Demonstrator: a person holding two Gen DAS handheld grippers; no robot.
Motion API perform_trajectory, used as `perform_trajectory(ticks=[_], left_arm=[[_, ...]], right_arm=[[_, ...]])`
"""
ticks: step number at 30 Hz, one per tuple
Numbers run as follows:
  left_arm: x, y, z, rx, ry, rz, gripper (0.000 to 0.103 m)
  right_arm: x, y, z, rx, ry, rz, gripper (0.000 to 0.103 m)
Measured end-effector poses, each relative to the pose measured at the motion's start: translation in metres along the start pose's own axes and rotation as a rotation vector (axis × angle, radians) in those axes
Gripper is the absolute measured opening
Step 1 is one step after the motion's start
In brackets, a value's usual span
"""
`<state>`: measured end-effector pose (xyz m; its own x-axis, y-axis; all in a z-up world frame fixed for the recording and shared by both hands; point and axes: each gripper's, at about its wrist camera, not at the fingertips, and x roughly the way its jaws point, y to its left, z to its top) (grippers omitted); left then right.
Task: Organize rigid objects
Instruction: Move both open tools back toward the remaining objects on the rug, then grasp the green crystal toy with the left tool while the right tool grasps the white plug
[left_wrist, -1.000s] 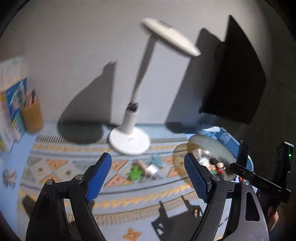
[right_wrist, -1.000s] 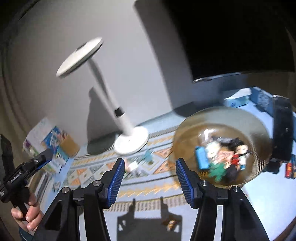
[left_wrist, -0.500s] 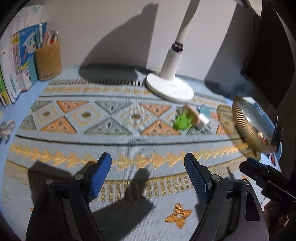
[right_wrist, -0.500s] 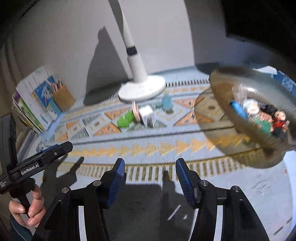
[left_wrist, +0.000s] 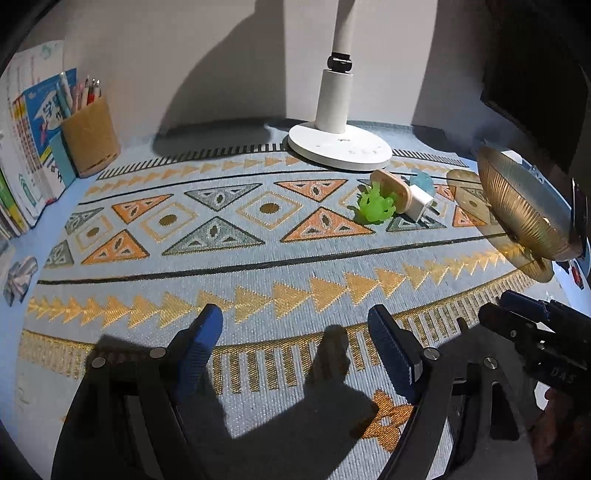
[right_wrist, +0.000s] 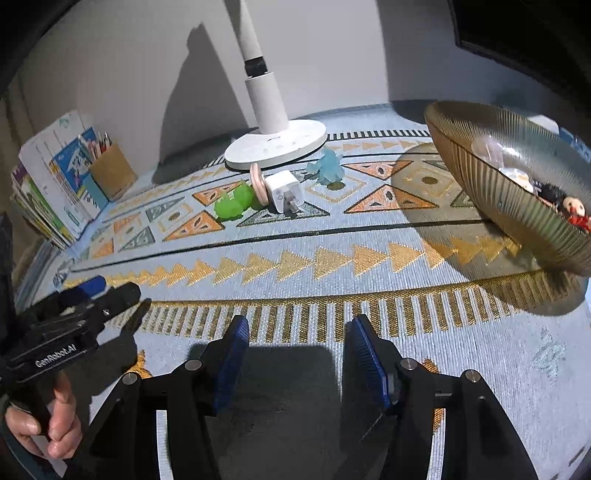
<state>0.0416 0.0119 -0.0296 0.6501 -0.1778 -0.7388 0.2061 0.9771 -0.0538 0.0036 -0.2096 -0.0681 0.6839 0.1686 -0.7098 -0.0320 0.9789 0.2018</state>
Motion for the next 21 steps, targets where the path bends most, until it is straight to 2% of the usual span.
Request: perform_trajectory(ticks=[6, 21], left_arm=[[0.002, 0.001, 0.001, -0.001, 0.008, -0.012, 0.08], [0.003, 0.0, 0.002, 0.007, 0.028, -0.025, 0.08]], right_arm=[[0.004, 0.009, -0.001, -0.044, 0.007, -0.033, 0.06], [0.004, 0.009, -0.002, -0.051, 0.011, -0.023, 0.065]])
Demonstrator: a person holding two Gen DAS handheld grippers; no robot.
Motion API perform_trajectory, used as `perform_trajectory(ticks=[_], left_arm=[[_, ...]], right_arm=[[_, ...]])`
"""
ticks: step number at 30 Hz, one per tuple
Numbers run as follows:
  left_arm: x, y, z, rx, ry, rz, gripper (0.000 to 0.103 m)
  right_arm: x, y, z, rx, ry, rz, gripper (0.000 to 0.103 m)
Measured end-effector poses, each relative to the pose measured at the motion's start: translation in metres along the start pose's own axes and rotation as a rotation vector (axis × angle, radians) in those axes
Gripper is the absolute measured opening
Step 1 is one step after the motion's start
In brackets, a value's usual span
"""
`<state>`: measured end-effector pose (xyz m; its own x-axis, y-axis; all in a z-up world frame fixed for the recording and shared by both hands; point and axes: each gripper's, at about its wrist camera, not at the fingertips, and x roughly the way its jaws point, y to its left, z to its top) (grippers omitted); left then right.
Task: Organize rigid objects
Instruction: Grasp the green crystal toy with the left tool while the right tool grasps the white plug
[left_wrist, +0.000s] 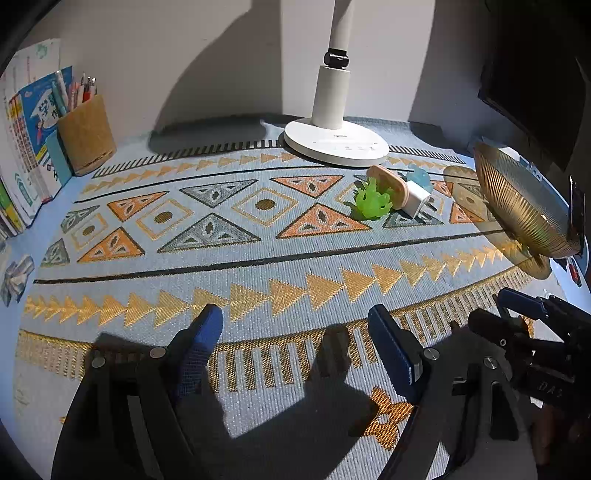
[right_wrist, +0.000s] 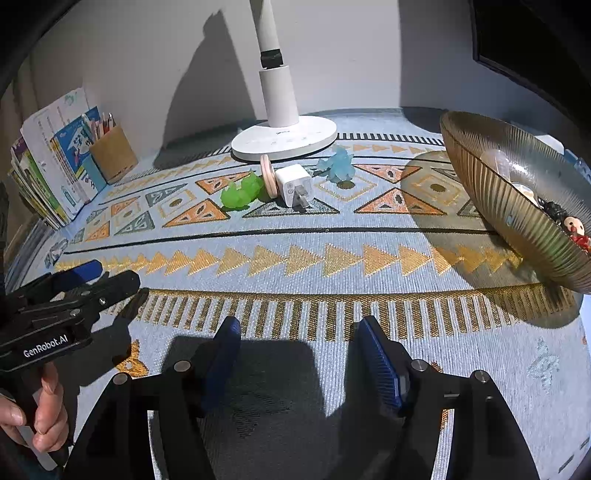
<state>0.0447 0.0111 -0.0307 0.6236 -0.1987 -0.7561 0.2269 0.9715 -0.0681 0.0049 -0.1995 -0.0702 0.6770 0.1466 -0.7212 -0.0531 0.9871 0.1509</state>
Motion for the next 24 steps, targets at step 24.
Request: perform_trajectory(ticks=[24], left_arm=[[0.078, -0.049, 0.093, 0.276, 0.068, -0.153, 0.068]], right_arm=[[0.058, -0.018, 0.107, 0.008, 0.014, 0.079, 0.048]])
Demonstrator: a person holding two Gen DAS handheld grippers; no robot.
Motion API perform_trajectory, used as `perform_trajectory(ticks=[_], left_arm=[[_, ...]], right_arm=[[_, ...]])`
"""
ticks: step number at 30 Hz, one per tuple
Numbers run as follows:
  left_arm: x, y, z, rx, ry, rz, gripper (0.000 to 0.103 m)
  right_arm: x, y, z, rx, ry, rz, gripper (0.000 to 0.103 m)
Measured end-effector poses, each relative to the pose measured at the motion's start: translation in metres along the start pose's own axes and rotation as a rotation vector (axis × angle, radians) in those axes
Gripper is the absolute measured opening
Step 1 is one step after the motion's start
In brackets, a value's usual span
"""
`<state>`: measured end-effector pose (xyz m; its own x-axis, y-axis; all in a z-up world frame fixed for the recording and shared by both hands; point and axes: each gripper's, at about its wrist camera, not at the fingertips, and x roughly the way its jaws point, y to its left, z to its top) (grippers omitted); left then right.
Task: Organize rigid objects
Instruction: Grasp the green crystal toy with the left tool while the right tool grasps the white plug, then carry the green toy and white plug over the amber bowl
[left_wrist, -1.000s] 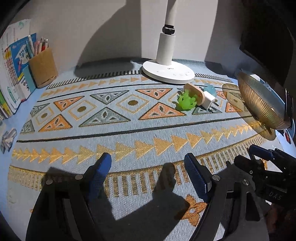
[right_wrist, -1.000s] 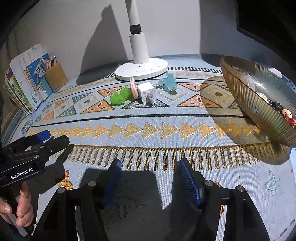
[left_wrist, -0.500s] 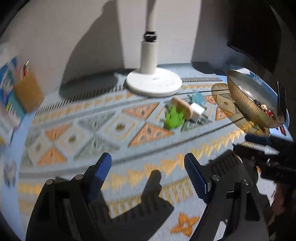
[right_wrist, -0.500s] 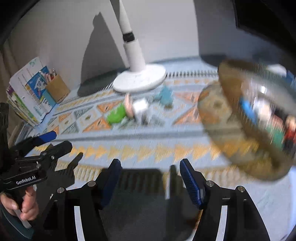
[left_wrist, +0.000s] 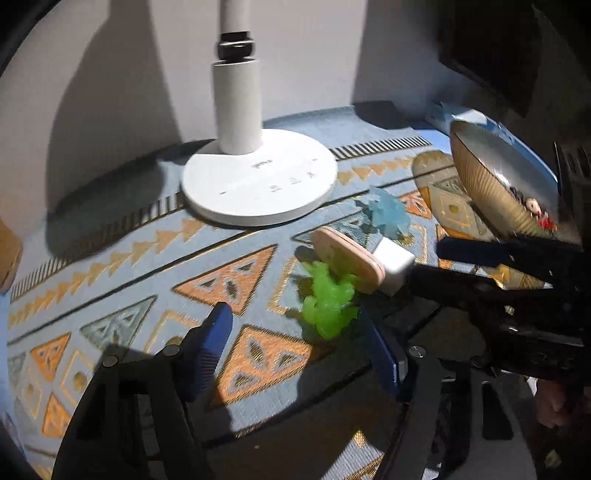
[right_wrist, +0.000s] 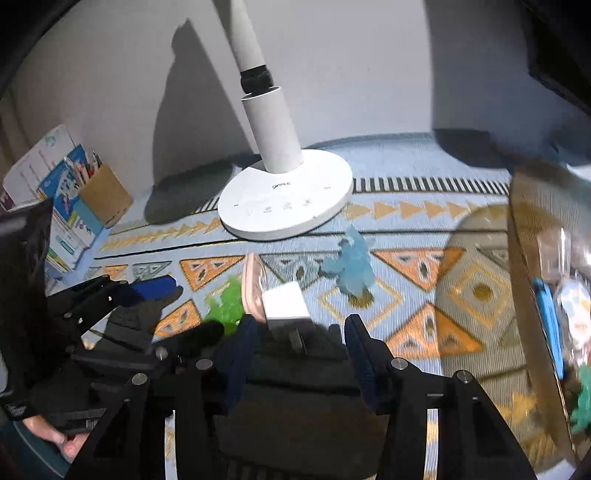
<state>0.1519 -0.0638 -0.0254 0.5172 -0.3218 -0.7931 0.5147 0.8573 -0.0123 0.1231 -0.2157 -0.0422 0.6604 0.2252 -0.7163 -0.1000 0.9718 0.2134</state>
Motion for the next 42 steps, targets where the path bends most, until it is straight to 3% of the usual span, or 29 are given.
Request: perform_trajectory(ticks=[2, 5, 8, 10, 14, 21, 30, 35, 42], left_arm=[[0.004, -0.004, 0.002, 0.023, 0.002, 0.004, 0.067], [0.012, -0.006, 0.004, 0.033, 0.018, -0.017, 0.056], [0.014, -0.006, 0.005, 0.031, 0.01, -0.048, 0.045], [0.012, -0.007, 0.004, 0.034, 0.005, -0.073, 0.027], [0.003, -0.014, 0.001, 0.065, -0.024, -0.046, 0.027], [-0.043, -0.001, -0.017, -0.012, -0.077, -0.077, 0.027], [-0.091, 0.001, -0.07, -0.102, -0.117, -0.083, 0.027], [-0.098, -0.005, -0.09, -0.133, -0.117, -0.072, 0.027], [-0.082, -0.004, -0.112, -0.178, -0.071, -0.03, 0.027]], right_arm=[[0.01, 0.002, 0.003, -0.003, 0.016, -0.021, 0.045], [0.024, -0.001, 0.006, 0.011, 0.044, 0.031, 0.04], [0.03, 0.0, 0.007, 0.008, 0.04, 0.025, 0.038], [0.033, 0.0, 0.007, 0.012, 0.043, 0.046, 0.031], [0.03, 0.0, 0.004, 0.019, 0.032, 0.043, 0.03], [-0.018, -0.006, -0.012, 0.068, -0.032, 0.074, 0.03], [-0.067, 0.01, -0.072, 0.065, -0.004, 0.084, 0.03], [-0.072, 0.017, -0.093, 0.042, 0.006, 0.08, 0.03], [-0.067, 0.03, -0.118, -0.053, 0.032, 0.006, 0.03]])
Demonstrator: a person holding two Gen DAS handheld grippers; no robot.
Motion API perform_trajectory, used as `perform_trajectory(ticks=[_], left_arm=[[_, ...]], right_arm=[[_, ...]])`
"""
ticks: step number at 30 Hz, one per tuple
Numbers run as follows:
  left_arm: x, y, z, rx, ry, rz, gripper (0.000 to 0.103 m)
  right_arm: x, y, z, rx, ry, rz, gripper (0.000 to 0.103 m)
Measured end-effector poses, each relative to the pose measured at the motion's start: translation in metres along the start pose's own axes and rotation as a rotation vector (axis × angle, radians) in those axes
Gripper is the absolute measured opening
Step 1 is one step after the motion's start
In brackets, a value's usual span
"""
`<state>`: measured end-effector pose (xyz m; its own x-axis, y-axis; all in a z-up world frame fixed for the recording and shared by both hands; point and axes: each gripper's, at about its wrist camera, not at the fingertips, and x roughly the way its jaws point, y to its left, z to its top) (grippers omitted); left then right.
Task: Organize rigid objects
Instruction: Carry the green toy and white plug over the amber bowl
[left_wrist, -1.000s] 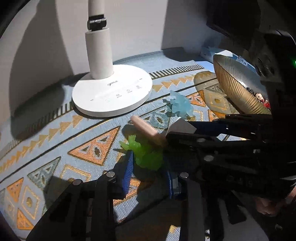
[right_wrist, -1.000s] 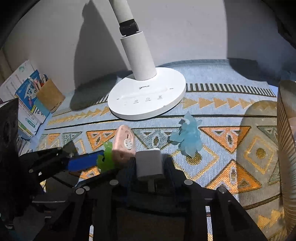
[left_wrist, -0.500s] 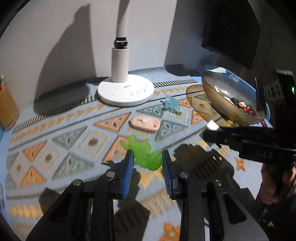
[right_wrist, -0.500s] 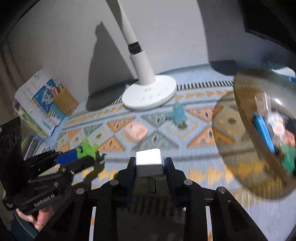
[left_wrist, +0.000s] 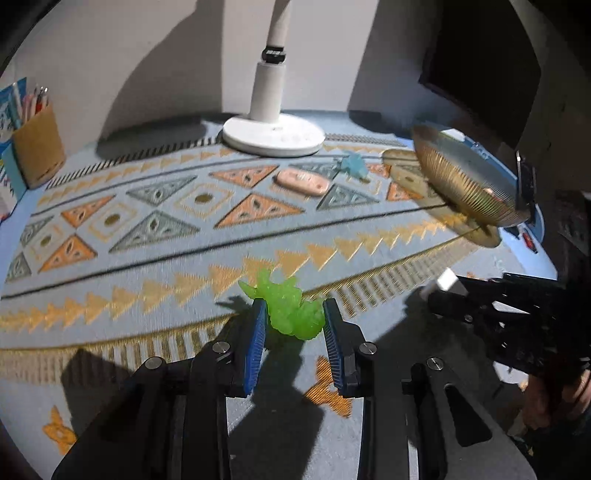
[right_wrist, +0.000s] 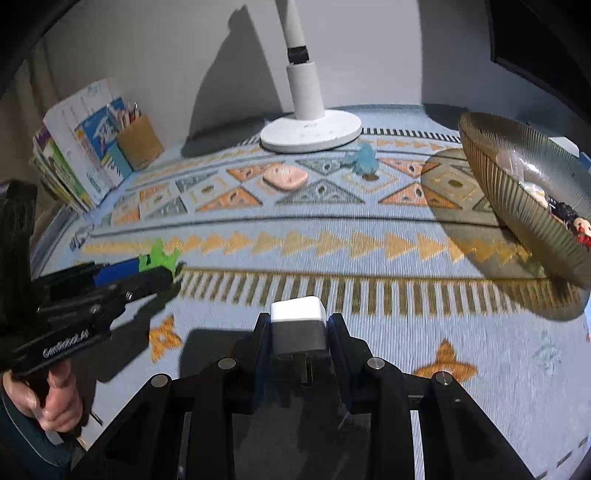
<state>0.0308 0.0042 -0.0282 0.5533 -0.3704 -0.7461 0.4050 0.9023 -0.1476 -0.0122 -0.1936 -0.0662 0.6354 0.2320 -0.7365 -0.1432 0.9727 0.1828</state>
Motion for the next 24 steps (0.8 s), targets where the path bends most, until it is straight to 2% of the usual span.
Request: perform_trajectory(ticks=[2, 4, 6, 8, 11, 14, 16, 17, 18, 20, 24], left_arm=[[-0.002, 0.0, -0.001, 0.0, -0.01, 0.009, 0.027], [-0.003, -0.001, -0.003, 0.005, -0.022, 0.022, 0.027], [-0.001, -0.003, -0.004, 0.016, -0.018, 0.042, 0.027], [-0.001, -0.007, -0.005, 0.032, -0.025, 0.052, 0.027], [0.0, -0.01, -0.005, 0.043, -0.024, 0.06, 0.027], [0.0, -0.007, -0.005, 0.027, -0.024, 0.064, 0.027], [0.0, -0.005, -0.004, 0.018, -0.024, 0.069, 0.027], [0.0, -0.005, -0.005, 0.016, -0.024, 0.072, 0.027], [0.001, -0.005, -0.005, 0.016, -0.024, 0.075, 0.027], [0.0, -0.006, -0.006, 0.019, -0.026, 0.085, 0.027], [0.0, -0.01, -0.006, 0.025, -0.026, 0.096, 0.027]], right_arm=[[0.001, -0.004, -0.007, 0.015, 0.012, 0.019, 0.031], [-0.004, -0.011, -0.013, 0.036, -0.004, 0.068, 0.038], [-0.01, -0.019, -0.019, 0.069, -0.024, 0.124, 0.054], [-0.012, -0.023, -0.021, 0.1, -0.041, 0.115, 0.056], [-0.011, -0.016, -0.02, 0.079, -0.041, 0.091, 0.056], [-0.006, -0.001, -0.015, 0.018, -0.036, 0.005, 0.056], [-0.002, 0.007, -0.012, -0.008, -0.033, -0.044, 0.055], [0.0, 0.009, -0.011, -0.016, -0.034, -0.063, 0.048], [0.001, 0.011, -0.01, -0.026, -0.039, -0.087, 0.037], [0.002, 0.011, -0.009, -0.036, -0.038, -0.088, 0.027], [-0.006, 0.009, -0.011, -0.013, -0.057, -0.036, 0.027]])
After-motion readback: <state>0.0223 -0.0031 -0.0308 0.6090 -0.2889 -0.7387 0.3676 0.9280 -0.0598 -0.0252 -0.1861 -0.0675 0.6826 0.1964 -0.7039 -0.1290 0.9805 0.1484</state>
